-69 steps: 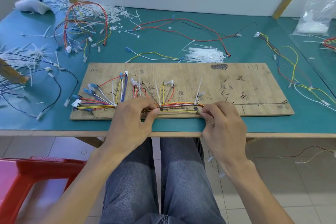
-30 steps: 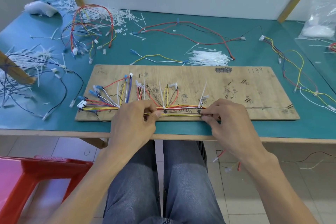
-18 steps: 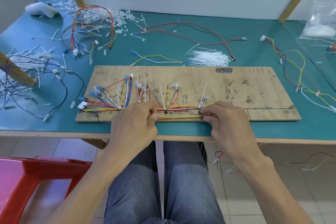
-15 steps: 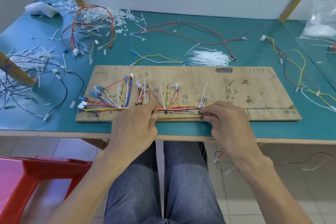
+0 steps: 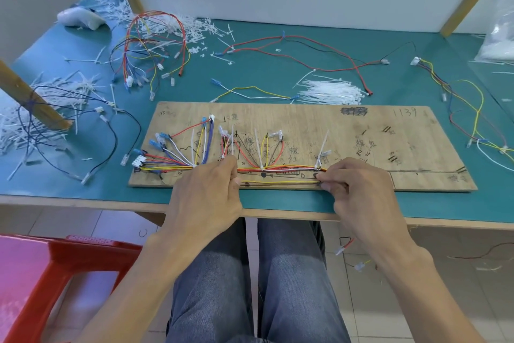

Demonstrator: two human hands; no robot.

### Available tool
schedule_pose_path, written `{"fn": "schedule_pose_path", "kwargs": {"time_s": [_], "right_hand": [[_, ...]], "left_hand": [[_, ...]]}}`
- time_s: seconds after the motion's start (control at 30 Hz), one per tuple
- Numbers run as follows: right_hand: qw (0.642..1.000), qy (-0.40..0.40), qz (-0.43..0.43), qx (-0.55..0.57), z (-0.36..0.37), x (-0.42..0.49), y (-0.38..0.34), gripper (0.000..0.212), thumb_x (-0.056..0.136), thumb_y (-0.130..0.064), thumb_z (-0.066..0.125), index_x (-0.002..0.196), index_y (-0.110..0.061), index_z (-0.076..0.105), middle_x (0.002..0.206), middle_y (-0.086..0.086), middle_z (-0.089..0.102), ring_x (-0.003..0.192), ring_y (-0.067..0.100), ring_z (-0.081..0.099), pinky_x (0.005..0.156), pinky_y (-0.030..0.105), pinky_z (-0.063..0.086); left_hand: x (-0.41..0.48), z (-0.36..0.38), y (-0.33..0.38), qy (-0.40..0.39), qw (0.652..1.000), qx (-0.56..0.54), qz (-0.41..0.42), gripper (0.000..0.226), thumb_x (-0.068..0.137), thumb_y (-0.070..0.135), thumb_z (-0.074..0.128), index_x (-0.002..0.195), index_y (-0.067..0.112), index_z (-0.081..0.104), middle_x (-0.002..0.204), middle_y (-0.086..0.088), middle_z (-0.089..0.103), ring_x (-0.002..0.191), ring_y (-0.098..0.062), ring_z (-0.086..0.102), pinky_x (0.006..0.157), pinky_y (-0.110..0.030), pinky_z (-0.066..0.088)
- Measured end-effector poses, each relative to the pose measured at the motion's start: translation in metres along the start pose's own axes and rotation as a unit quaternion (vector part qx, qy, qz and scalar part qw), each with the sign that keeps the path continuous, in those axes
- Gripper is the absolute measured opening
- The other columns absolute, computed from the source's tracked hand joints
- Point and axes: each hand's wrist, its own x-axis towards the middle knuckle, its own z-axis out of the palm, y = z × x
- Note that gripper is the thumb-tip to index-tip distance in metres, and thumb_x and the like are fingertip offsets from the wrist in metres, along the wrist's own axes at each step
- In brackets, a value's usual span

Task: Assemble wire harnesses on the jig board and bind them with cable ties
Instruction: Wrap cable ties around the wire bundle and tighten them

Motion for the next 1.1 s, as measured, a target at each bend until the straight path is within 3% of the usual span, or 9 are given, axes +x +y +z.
{"fn": "schedule_pose_path", "kwargs": {"time_s": [0.13, 0.23, 0.37, 0.53, 0.7, 0.8, 0.9, 1.0, 1.1], "right_hand": [[1.0, -0.022, 0.021, -0.005, -0.002, 0.002, 0.0, 0.016, 0.091, 0.002, 0.076, 0.096, -0.01, 0.085, 0.096, -0.004, 0.074, 0.088, 0.017, 0.067, 0.083, 0.029, 0.054], [1.0, -0.016, 0.02, -0.012, -0.001, 0.002, 0.0, 0.017, 0.09, 0.003, 0.076, 0.095, -0.011, 0.085, 0.095, -0.006, 0.073, 0.086, 0.015, 0.066, 0.082, 0.025, 0.052], [1.0, -0.011, 0.025, -0.006, 0.0, -0.001, 0.003, 0.015, 0.09, -0.001, 0.078, 0.096, -0.013, 0.085, 0.094, -0.008, 0.071, 0.086, 0.014, 0.065, 0.082, 0.031, 0.055], [0.999, -0.036, 0.028, -0.022, -0.003, 0.004, 0.004, 0.013, 0.089, -0.005, 0.08, 0.093, -0.016, 0.085, 0.09, -0.013, 0.067, 0.074, 0.0, 0.054, 0.073, 0.005, 0.036], [0.994, -0.092, 0.059, -0.018, -0.008, 0.017, 0.004, 0.012, 0.088, -0.009, 0.081, 0.094, -0.019, 0.085, 0.089, -0.017, 0.066, 0.067, -0.005, 0.057, 0.07, 0.001, 0.039], [0.986, -0.148, 0.069, 0.044, -0.025, 0.024, 0.008, 0.018, 0.084, -0.017, 0.087, 0.093, -0.032, 0.082, 0.086, -0.014, 0.073, 0.078, -0.002, 0.067, 0.07, 0.009, 0.047], [0.947, -0.244, 0.117, 0.173, -0.054, 0.044, 0.021, 0.016, 0.082, -0.026, 0.091, 0.094, -0.035, 0.083, 0.088, -0.011, 0.079, 0.071, 0.006, 0.072, 0.062, 0.023, 0.057], [0.965, -0.149, 0.143, 0.158, -0.059, 0.09, 0.043, 0.004, 0.088, -0.028, 0.085, 0.089, -0.032, 0.084, 0.079, -0.011, 0.078, 0.066, 0.001, 0.068, 0.065, 0.022, 0.05], [0.983, -0.007, 0.173, 0.066, -0.041, 0.143, 0.06, 0.008, 0.091, -0.03, 0.08, 0.085, -0.024, 0.081, 0.08, -0.01, 0.077, 0.087, 0.013, 0.072, 0.075, 0.027, 0.048]], "left_hand": [[0.003, -0.001, -0.007, -0.001, 0.999, -0.031, 0.029, 0.018, 0.097, 0.033, 0.065, 0.087, 0.033, 0.05, 0.058, 0.016, 0.042, 0.064, -0.012, 0.049, 0.053, -0.031, 0.037], [0.003, -0.003, -0.016, -0.011, 0.996, -0.076, 0.047, 0.014, 0.1, 0.037, 0.062, 0.088, 0.036, 0.054, 0.075, 0.026, 0.056, 0.066, -0.003, 0.05, 0.053, -0.028, 0.034], [0.001, -0.004, -0.017, -0.015, 0.996, -0.08, 0.048, 0.015, 0.104, 0.038, 0.055, 0.09, 0.035, 0.051, 0.07, 0.021, 0.05, 0.069, -0.002, 0.051, 0.055, -0.029, 0.035], [0.003, -0.001, -0.012, -0.021, 0.996, -0.083, -0.005, 0.022, 0.097, 0.037, 0.064, 0.08, 0.034, 0.05, 0.061, 0.017, 0.044, 0.063, -0.002, 0.048, 0.053, -0.028, 0.034], [0.004, 0.003, -0.007, -0.014, 0.994, -0.104, -0.044, 0.026, 0.093, 0.034, 0.072, 0.076, 0.034, 0.052, 0.056, 0.015, 0.046, 0.059, -0.003, 0.049, 0.053, -0.027, 0.037], [0.002, 0.003, -0.009, -0.015, 0.993, -0.114, -0.032, 0.025, 0.094, 0.035, 0.071, 0.079, 0.035, 0.051, 0.063, 0.018, 0.052, 0.064, -0.003, 0.052, 0.056, -0.03, 0.04], [0.0, 0.004, -0.01, -0.011, 0.995, -0.098, -0.019, 0.024, 0.096, 0.036, 0.069, 0.082, 0.036, 0.049, 0.065, 0.017, 0.05, 0.068, -0.002, 0.052, 0.055, -0.028, 0.038], [0.002, 0.005, -0.01, -0.018, 0.995, -0.096, -0.023, 0.025, 0.096, 0.036, 0.068, 0.081, 0.036, 0.048, 0.068, 0.015, 0.052, 0.068, -0.004, 0.051, 0.054, -0.028, 0.037], [0.005, 0.004, -0.011, -0.041, 0.994, -0.102, -0.024, 0.026, 0.096, 0.033, 0.068, 0.08, 0.035, 0.048, 0.086, 0.035, 0.054, 0.068, -0.008, 0.049, 0.057, -0.034, 0.045]]}}
